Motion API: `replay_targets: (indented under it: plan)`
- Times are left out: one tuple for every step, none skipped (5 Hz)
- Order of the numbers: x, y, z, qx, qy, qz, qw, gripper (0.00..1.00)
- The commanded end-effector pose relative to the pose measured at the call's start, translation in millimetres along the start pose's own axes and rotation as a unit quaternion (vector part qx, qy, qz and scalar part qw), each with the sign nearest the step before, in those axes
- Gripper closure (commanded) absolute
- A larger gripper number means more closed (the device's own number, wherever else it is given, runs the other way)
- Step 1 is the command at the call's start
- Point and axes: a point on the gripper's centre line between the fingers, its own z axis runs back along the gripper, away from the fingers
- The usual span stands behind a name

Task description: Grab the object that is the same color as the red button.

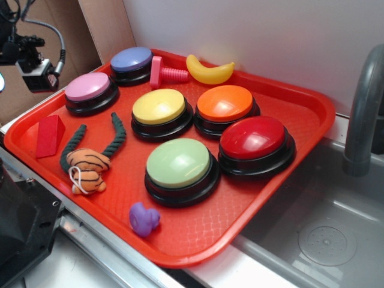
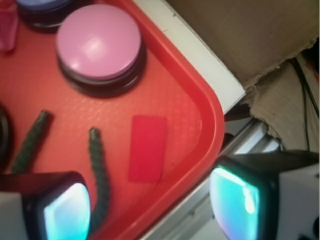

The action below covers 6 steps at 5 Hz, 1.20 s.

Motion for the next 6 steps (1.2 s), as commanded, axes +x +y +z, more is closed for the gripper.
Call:
replay_targets:
  plan:
    - [13, 14, -43, 0.019, -0.02, 0.043, 0.999, 0.0]
    - [12, 12, -58, -0.003, -0.022, 0.044, 0.999, 0.0]
    - [11, 8, -69, -0.022, -0.015, 0.027, 0.999, 0.0]
    - [11, 7, -71, -0.024, -0.017, 0.022, 0.999, 0.0]
    - [12, 9, -74, -0.037, -0.019, 0.033, 0.999, 0.02]
    - [13, 11, -74, -0.037, -0.019, 0.036, 0.999, 1.0]
